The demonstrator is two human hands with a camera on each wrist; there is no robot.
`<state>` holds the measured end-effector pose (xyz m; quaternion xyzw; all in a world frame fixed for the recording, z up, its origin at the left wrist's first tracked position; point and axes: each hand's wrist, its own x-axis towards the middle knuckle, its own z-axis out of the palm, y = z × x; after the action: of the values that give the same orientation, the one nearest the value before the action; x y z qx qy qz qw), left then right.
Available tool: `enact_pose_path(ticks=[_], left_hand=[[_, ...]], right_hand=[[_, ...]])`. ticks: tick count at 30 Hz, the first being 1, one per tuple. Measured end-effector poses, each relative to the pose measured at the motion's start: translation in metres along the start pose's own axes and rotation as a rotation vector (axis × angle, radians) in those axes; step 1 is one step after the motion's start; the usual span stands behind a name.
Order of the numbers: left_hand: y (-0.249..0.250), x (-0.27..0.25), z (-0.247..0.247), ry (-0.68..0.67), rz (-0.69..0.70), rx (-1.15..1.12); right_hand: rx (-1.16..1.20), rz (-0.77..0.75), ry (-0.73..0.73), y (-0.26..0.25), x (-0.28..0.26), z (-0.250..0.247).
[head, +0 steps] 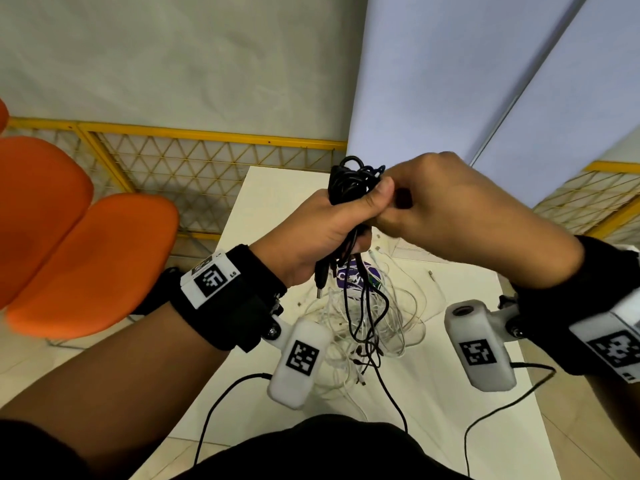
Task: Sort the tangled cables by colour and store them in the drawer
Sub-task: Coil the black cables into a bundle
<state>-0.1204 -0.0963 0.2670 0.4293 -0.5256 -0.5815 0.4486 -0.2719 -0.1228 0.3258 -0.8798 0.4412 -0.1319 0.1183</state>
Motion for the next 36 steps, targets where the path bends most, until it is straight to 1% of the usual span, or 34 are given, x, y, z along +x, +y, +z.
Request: enact_pose_path(ticks=[2,3,4,6,8,10,11,14,17,20,22,23,27,30,34,36], left_hand=[[0.0,0.0,0.001,0.021,-0.016,-0.019],[0.0,0.0,0.001,0.024,-0.03,-0.029],[0.001,0.0,0.002,0.025,-0.046,-0.041],[0.002,0.0,0.002,0.031,-0.086,-0.082],[0.003,0.002,0.0,0.047,-0.122,-0.107],[0.002,0.004,-0.003,0.063,-0.14,-0.093],[0.002,0.005,-0.004,0.067,-0.142,-0.089],[0.006,0.008,0.001,0.073,-0.119,-0.069],[0.009,0.009,0.012,0.046,-0.054,-0.026],[0.007,0.01,0.02,0.044,-0.039,0.051],[0.007,0.009,0.023,0.021,-0.036,0.051],[0.008,0.008,0.024,-0.001,-0.046,0.037],[0.008,0.004,0.023,-0.095,-0.138,0.011],[0.008,0.003,0.026,-0.104,-0.184,-0.037],[0.006,0.005,0.028,-0.072,-0.219,-0.053],[0.004,0.005,0.027,-0.063,-0.236,-0.075]], right_hand=[[0.04,0.071,0.0,0.004,0.001,-0.007],[0.07,0.091,-0.035,0.008,0.003,-0.009],[0.144,0.096,-0.085,0.012,0.004,-0.009],[0.385,0.06,-0.15,0.019,0.006,-0.005],[0.606,0.023,-0.091,0.024,0.005,-0.002],[0.739,0.026,-0.005,0.027,0.003,-0.002],[0.795,0.049,0.012,0.027,0.003,-0.003],[0.936,0.128,-0.042,0.021,0.005,0.001],[0.896,0.169,-0.068,0.005,0.005,0.013],[0.849,0.255,0.018,-0.01,0.007,0.023],[0.857,0.302,0.05,-0.011,0.009,0.024],[0.857,0.3,0.051,-0.011,0.01,0.023],[0.882,0.154,0.01,-0.007,0.011,0.02],[0.878,0.078,-0.018,-0.004,0.011,0.022],[0.931,0.069,-0.017,-0.003,0.012,0.02],[0.869,0.071,-0.051,-0.001,0.011,0.017]])
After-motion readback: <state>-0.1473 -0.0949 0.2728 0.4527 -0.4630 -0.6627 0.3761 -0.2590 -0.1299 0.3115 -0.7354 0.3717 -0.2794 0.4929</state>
